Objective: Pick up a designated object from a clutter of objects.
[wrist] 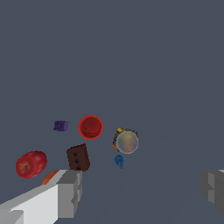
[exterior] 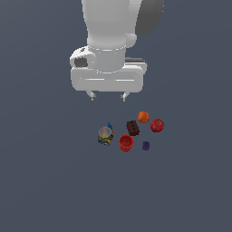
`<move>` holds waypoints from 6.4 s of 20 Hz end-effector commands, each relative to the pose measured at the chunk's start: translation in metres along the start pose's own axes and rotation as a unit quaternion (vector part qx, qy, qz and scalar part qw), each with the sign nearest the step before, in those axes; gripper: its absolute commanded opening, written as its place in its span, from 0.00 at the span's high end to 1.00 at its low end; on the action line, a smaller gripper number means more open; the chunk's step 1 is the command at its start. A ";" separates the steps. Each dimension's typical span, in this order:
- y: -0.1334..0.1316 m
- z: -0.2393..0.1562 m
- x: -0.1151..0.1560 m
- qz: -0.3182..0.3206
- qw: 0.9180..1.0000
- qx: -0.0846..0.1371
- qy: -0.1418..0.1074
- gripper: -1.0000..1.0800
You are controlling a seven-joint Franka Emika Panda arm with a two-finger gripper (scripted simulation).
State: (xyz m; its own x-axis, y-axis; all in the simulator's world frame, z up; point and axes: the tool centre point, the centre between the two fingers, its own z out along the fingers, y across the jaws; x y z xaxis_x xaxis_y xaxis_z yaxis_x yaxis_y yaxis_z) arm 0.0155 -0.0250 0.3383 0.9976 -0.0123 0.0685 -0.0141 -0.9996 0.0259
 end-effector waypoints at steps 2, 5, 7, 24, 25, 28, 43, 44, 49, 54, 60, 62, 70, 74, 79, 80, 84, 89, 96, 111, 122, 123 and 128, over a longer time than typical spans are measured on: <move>0.000 0.000 0.000 0.000 1.000 0.000 0.000 0.04; -0.003 -0.001 -0.001 -0.002 1.000 0.001 -0.001 0.04; -0.006 -0.002 -0.003 -0.004 1.000 0.003 -0.001 0.04; -0.023 0.027 -0.006 -0.017 1.000 0.004 -0.005 0.04; -0.026 0.033 -0.007 -0.020 1.000 0.004 -0.006 0.04; -0.035 0.054 -0.009 -0.028 1.000 0.004 -0.008 0.04; -0.103 0.199 -0.063 -0.091 0.995 0.010 -0.025 0.04; -0.106 0.206 -0.067 -0.094 0.995 0.011 -0.026 0.04; -0.119 0.234 -0.087 -0.108 0.994 0.014 -0.030 0.04; -0.126 0.248 -0.099 -0.116 0.993 0.016 -0.032 0.04; -0.127 0.251 -0.101 -0.117 0.992 0.017 -0.033 0.04; -0.127 0.253 -0.102 -0.117 0.992 0.017 -0.033 0.04; -0.128 0.282 -0.105 -0.118 0.992 0.017 -0.033 0.04; -0.129 0.295 -0.106 -0.118 0.992 0.017 -0.033 0.04; -0.129 0.302 -0.106 -0.118 0.992 0.017 -0.033 0.04; -0.129 0.302 -0.106 -0.118 0.992 0.017 -0.033 1.00; -0.129 0.302 -0.106 -0.118 0.992 0.017 -0.033 1.00; -0.129 0.302 -0.106 -0.118 0.992 0.017 -0.033 1.00; -0.124 0.294 -0.107 -0.118 0.992 0.017 -0.033 1.00; -0.066 0.216 -0.114 -0.118 0.992 0.017 -0.033 1.00; 0.002 0.121 -0.121 -0.118 0.992 0.019 -0.032 1.00; 0.008 0.112 -0.122 -0.118 0.992 0.019 -0.032 1.00; 0.040 0.068 -0.124 -0.118 0.992 0.019 -0.032 1.00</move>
State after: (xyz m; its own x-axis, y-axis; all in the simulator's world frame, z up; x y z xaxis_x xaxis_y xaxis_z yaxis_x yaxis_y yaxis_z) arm -0.1021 -0.0561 0.2484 0.9752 0.2212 0.0002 0.2212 -0.9752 -0.0043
